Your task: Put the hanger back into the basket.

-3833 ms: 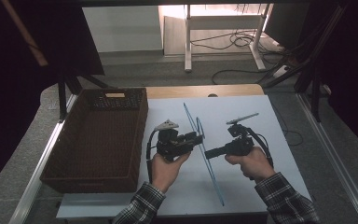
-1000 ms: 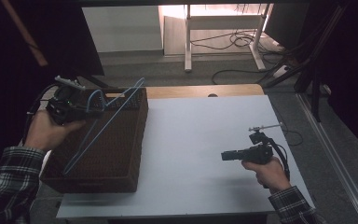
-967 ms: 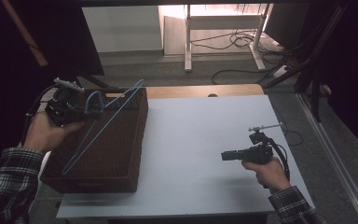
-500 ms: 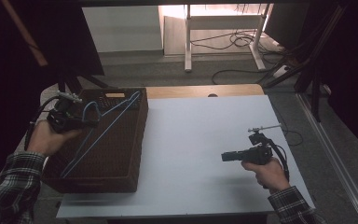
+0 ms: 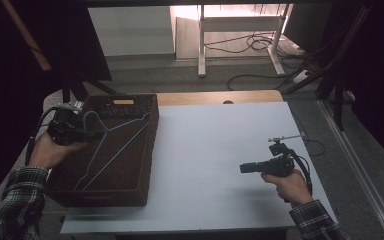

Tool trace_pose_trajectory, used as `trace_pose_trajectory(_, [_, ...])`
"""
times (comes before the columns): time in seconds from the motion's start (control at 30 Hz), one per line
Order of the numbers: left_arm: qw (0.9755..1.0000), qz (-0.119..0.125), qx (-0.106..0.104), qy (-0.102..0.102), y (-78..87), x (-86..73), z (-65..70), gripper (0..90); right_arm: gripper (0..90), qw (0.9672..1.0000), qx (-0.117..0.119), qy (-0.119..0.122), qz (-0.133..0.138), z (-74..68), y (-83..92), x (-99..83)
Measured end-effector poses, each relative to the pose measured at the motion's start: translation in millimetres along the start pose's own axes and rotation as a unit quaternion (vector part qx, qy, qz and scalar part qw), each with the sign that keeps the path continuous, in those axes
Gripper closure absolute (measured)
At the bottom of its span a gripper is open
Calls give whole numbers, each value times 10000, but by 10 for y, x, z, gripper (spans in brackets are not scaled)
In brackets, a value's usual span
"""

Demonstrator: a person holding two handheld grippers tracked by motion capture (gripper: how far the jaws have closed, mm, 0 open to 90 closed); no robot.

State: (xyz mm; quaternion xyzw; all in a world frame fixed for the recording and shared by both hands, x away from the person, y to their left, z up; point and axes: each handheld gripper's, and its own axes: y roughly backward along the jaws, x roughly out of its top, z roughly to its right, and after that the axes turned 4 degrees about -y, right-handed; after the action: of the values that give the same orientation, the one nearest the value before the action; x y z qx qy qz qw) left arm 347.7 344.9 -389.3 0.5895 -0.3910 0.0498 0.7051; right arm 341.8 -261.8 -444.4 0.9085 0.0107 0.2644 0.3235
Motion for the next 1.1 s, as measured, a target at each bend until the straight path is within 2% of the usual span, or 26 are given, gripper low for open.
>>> trace_pose_trajectory(0.13, [9997, 230, 82, 49, 112, -33, 40, 42, 708, 10000, 5, 27, 15, -13, 11, -2])
trace_pose_trajectory(0.3, [9990, 362, 231, 141, 222, -46, 74, 24, 693, 10000, 5, 49, 29, -15, 13, -1])
trace_pose_trajectory(0.5, [9984, 551, 34, 128, 296, -48, 161, 30, 666, 9999, -32, 95, 69, -12, 25, 1])
trace_pose_trajectory(0.77, [9964, 803, -241, 96, 305, -60, 359, 28, 632, 9997, -149, 166, 98, -3, 41, -6])
trace_pose_trajectory(1.1, [9932, 1052, -467, -144, 252, -55, 687, 29, 580, 9984, -392, 372, 157, -48, 62, -6])
